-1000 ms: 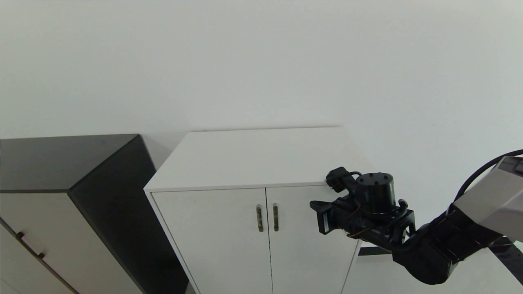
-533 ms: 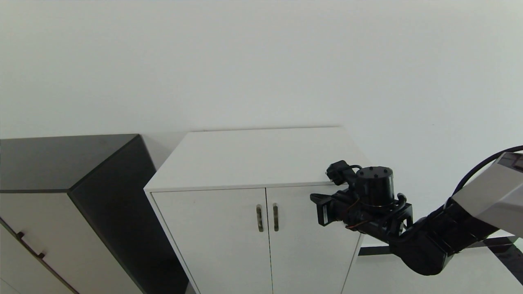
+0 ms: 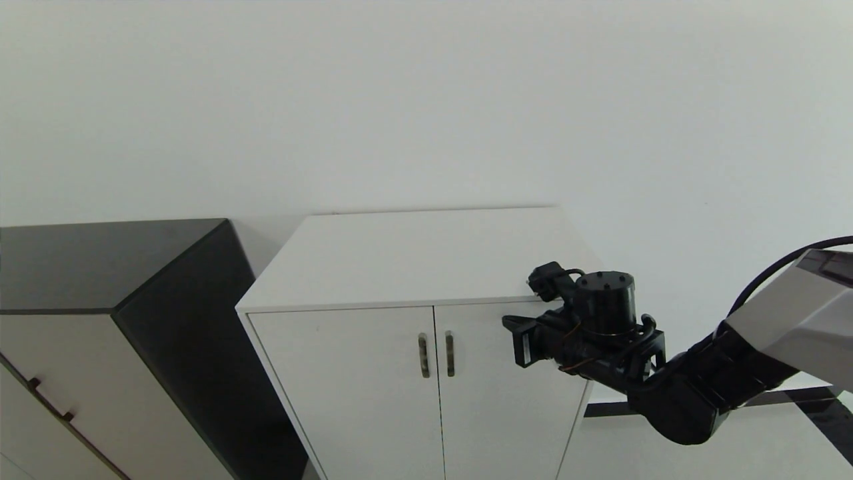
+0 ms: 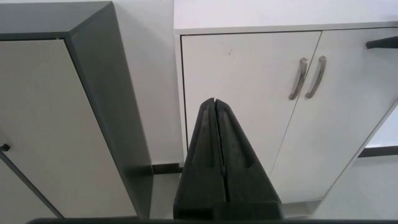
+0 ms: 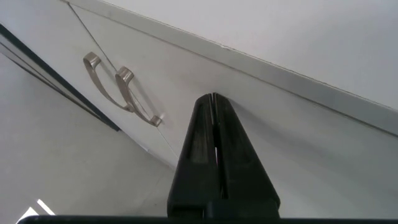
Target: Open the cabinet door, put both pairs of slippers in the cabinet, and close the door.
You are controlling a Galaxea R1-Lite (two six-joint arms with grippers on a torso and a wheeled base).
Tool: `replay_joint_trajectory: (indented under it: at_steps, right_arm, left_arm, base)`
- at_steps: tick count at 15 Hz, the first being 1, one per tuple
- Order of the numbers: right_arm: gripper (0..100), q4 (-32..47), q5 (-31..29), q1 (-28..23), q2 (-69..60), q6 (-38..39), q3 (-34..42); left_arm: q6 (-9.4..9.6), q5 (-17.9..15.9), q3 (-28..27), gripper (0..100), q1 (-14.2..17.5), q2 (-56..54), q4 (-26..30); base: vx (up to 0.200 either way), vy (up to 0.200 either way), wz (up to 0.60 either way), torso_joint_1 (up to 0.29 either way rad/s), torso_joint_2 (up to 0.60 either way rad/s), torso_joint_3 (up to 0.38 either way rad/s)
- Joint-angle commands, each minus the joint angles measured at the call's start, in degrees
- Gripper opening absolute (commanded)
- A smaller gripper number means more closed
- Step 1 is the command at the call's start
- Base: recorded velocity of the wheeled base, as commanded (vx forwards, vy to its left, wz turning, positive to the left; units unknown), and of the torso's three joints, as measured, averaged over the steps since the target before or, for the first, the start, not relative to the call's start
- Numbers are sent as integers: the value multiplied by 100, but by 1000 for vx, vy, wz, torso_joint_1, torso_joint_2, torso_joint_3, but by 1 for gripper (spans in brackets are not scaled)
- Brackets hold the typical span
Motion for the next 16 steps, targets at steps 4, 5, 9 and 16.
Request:
replay_joint_trajectory:
  at_steps: [4,5,9,16]
  right_arm:
    - [0,-29,-214,422,-2108,-7,1315]
    - [0,-11,-267,422,-2697,-16,1640]
    - [0,587,-1163,255,-5017,-464,3152]
    - [0,4146,-1603,-106,-8673,-368,4295]
  left_arm:
    - [-7,16,0,0,1,5,0]
    - [-7,24,0,0,1,5,0]
    - [-7,16,0,0,1,5,0]
    - [-7,16,0,0,1,5,0]
  base:
    - [0,0,0,0,0,0]
    - [0,0,0,0,0,0]
    - [0,0,0,0,0,0]
    - [0,0,0,0,0,0]
